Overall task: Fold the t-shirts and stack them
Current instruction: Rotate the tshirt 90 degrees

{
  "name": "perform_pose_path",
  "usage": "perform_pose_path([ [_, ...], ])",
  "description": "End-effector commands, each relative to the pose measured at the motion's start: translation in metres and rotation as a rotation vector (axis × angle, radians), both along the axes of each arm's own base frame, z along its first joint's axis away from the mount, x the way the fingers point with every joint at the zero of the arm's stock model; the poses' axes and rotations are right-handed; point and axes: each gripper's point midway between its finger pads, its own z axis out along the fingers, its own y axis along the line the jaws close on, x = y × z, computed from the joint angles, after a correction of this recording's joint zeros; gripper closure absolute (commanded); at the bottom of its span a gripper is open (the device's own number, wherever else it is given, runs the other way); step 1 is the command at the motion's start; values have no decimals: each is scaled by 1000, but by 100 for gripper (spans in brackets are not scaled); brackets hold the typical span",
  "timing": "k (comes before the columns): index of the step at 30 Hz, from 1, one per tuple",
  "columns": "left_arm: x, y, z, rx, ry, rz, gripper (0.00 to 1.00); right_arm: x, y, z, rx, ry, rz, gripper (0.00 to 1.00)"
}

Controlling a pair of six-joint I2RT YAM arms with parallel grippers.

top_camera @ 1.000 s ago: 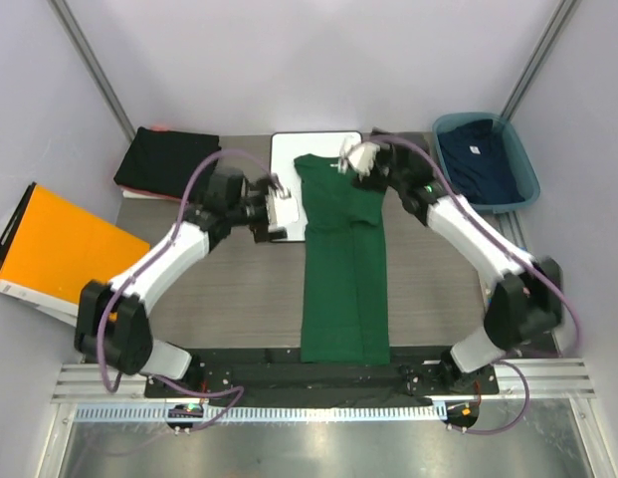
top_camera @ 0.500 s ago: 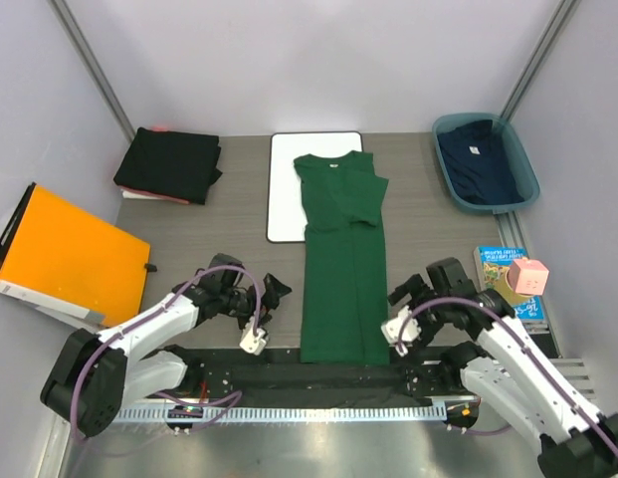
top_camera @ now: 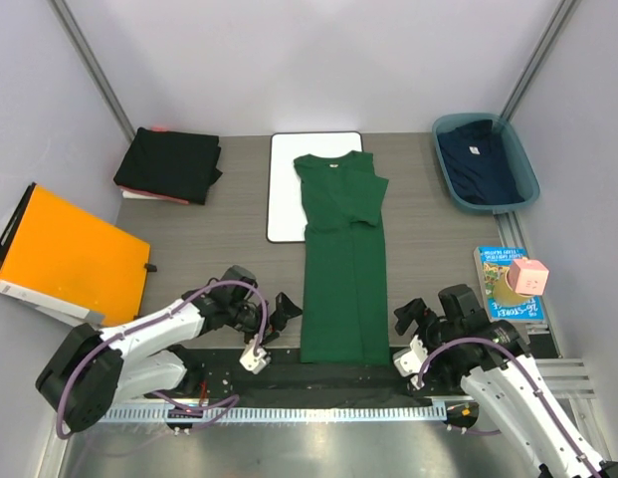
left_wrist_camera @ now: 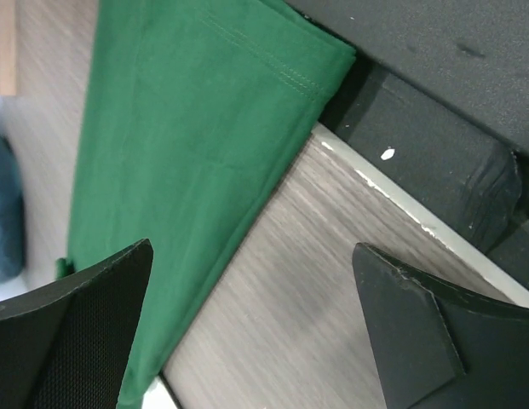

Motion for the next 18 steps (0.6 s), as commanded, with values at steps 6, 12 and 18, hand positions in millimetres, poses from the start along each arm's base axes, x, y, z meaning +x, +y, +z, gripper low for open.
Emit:
perform_pose_path([
  [6, 25, -14, 14, -37, 27, 122, 0, -18, 8, -3, -7, 125, 99, 11],
  [12, 40, -2, 14, 1, 70, 298, 0, -30, 6, 1, -6, 149, 114, 12],
  [18, 63, -1, 36, -62, 155, 512, 0, -34, 5, -5, -1, 154, 112, 9],
])
